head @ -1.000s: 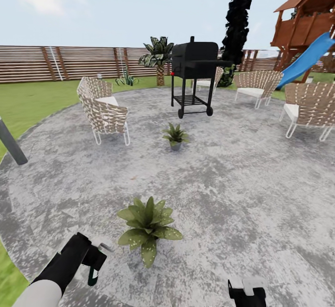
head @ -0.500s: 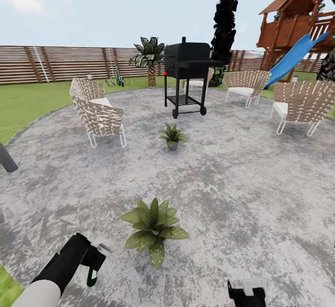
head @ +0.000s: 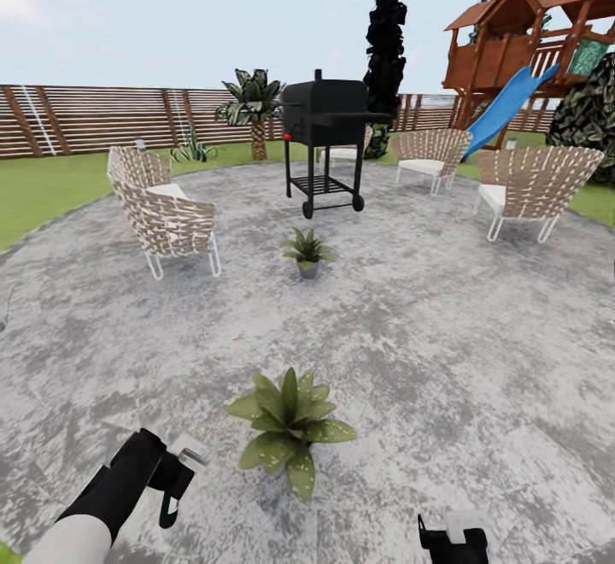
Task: Pick up the pesticide atomizer in the garden and spray insectifuge to fully cover both potted plants in the garden.
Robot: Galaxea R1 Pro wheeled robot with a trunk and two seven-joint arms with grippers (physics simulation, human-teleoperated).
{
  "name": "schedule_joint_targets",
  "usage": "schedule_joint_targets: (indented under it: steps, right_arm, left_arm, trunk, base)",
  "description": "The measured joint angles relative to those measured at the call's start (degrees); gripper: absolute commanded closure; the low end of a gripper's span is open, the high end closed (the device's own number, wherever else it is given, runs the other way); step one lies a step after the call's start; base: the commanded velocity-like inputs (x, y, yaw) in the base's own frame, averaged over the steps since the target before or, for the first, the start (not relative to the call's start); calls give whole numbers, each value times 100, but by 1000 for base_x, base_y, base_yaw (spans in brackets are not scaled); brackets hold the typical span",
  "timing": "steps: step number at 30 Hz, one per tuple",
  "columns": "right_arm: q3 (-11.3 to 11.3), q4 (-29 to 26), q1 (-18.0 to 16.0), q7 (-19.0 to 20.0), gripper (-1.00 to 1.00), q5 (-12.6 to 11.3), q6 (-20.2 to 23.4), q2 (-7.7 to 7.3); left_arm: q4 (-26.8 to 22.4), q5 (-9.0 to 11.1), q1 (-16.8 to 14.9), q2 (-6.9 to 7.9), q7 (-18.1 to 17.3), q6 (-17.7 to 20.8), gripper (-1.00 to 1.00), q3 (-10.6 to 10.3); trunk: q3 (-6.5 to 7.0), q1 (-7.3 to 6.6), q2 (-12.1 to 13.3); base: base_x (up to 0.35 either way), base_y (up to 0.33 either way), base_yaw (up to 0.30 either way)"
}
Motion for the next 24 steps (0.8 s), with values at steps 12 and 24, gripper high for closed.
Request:
schedule_joint_targets:
  steps: [12,24]
  right_arm:
    - [1,-2,1,-2,-100,3,0,-9]
    - [1,-7,1,6,-100,9,0,-9]
  left_arm:
    - [4,-21,-1,-1,-23,-15,100,-66]
    - [48,-686,2,143,-1077,-20,100,-695]
  trunk:
    - [19,1,0]
    - [42,1,0]
  base:
    - [42,122,-256]
    - [0,0,-257]
